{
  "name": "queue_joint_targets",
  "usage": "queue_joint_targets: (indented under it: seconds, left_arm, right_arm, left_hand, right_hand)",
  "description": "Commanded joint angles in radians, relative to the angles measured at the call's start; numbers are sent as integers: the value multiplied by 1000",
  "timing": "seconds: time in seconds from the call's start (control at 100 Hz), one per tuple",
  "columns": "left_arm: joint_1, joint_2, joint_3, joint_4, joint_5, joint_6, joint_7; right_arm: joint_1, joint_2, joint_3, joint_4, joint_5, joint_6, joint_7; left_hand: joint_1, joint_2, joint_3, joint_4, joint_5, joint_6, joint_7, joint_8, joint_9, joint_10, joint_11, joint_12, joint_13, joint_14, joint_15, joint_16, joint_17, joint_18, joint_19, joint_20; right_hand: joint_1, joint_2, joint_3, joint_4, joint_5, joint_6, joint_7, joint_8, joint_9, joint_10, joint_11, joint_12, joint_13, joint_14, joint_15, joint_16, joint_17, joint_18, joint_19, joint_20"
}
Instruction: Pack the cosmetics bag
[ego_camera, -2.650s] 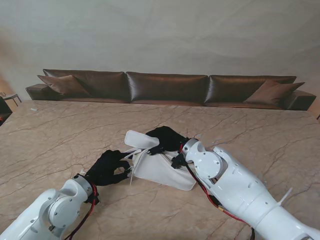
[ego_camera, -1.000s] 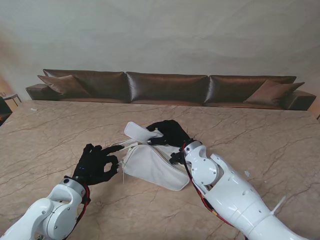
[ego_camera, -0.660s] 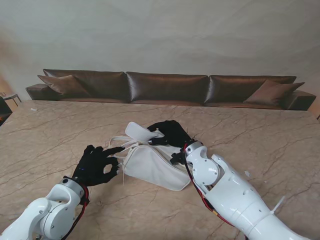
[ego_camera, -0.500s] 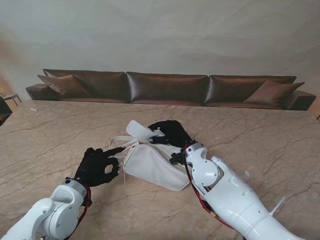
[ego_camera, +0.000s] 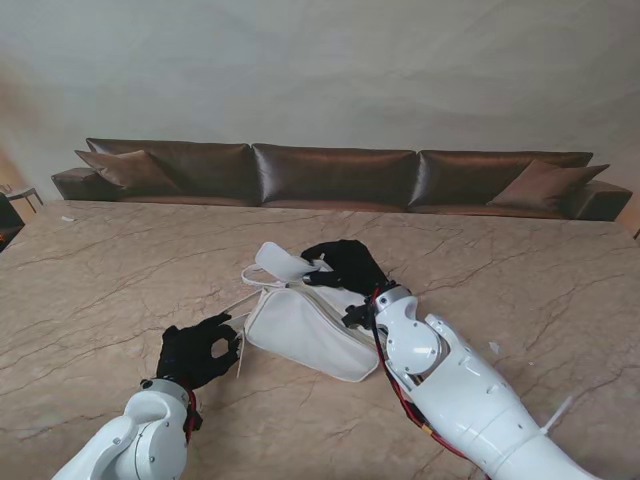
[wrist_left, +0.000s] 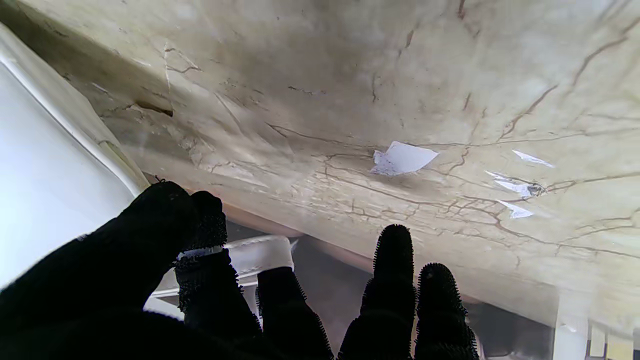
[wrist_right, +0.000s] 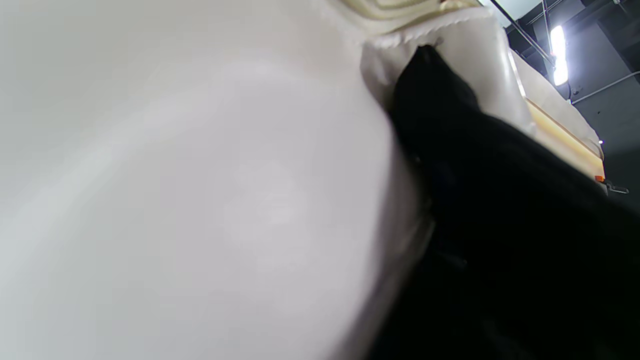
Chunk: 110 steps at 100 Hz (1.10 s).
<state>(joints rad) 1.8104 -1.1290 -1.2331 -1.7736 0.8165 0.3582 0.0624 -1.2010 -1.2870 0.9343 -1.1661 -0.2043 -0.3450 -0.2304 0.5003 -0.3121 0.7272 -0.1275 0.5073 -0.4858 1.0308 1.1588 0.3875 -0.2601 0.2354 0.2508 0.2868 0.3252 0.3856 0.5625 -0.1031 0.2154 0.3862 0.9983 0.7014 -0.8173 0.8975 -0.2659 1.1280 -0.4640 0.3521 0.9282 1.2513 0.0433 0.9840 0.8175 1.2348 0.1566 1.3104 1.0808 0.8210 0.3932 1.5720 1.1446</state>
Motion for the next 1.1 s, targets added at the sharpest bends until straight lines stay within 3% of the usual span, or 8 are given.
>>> queue_joint_targets:
  seconds: [0.0,0.09,0.19,0.39,0.55,0.77,0.9,1.09]
  left_arm:
    - [19,13,-6,65,-31,45,49]
    - [10,12,2,76,-35,56,51]
    - [7,17,-4,85,-48,4,35]
    - [3,34,-2,88,-33,-79,-37]
    - [-7,59,4,77,12,-114,-148]
    - [-25,83,-5,73,66,-230,-253]
    - [-29,86,-5,80,74,-264,-256]
    - [-23,64,-19,115,52,-312,-102]
  right_arm:
    - [-1,27,32,19,8,9,-35]
    - [-2,27,33,17,9,8,-36]
    - [1,27,28,22,12,3,-29]
    - [5,22,20,36,22,-5,-34]
    - [6,17,17,36,29,-6,-43]
    - [11,12,12,40,34,-6,-53]
    - [14,15,6,44,37,-5,-38]
    - [12,46,15,19,9,6,42]
  left_hand:
    - [-7,-6,40,-11,112,420,190,17,109,490,118,41,70,-6,51,70,-3,26,113,-2]
    - [1,-10,40,-13,113,414,195,30,67,499,103,33,75,-10,61,89,8,37,189,-110]
    - [39,-12,8,-23,85,396,172,33,-30,399,95,34,21,-59,26,67,0,6,84,-210]
    - [-11,47,38,7,231,398,233,77,9,354,100,98,-37,-100,-9,80,-22,-22,-126,-73]
    - [-94,144,-9,101,360,397,298,140,13,317,82,103,-119,-126,-76,59,7,-45,-219,-215]
    - [-115,158,-50,118,361,348,277,157,-16,281,60,94,-186,-167,-141,46,24,-73,-270,-377]
    - [-78,80,-78,77,179,283,24,-65,-69,289,25,74,-194,-169,-173,36,23,-77,-253,-414]
    - [-73,7,-26,55,63,280,-171,-364,-75,309,17,47,-170,-153,-212,-13,12,-54,-226,-362]
  right_hand:
    - [191,234,583,217,155,41,799,110,104,-101,123,35,64,0,111,36,3,16,31,18]
    - [191,233,583,217,155,41,799,109,104,-101,123,35,65,1,112,37,1,18,30,19]
    - [191,232,584,218,156,42,799,109,106,-101,123,34,65,1,113,37,1,20,30,21]
    - [191,232,584,218,156,42,799,108,106,-100,122,34,65,3,113,36,1,20,28,23]
    - [191,232,584,218,156,42,800,108,107,-97,122,35,65,4,113,36,1,20,28,24]
    - [191,231,585,218,156,43,799,108,107,-97,122,35,64,2,114,36,1,22,28,26]
    - [191,231,585,219,155,43,800,107,107,-98,122,35,64,6,115,36,1,23,27,27]
    - [190,231,584,218,155,43,800,107,108,-99,122,35,64,5,115,36,-1,23,26,28]
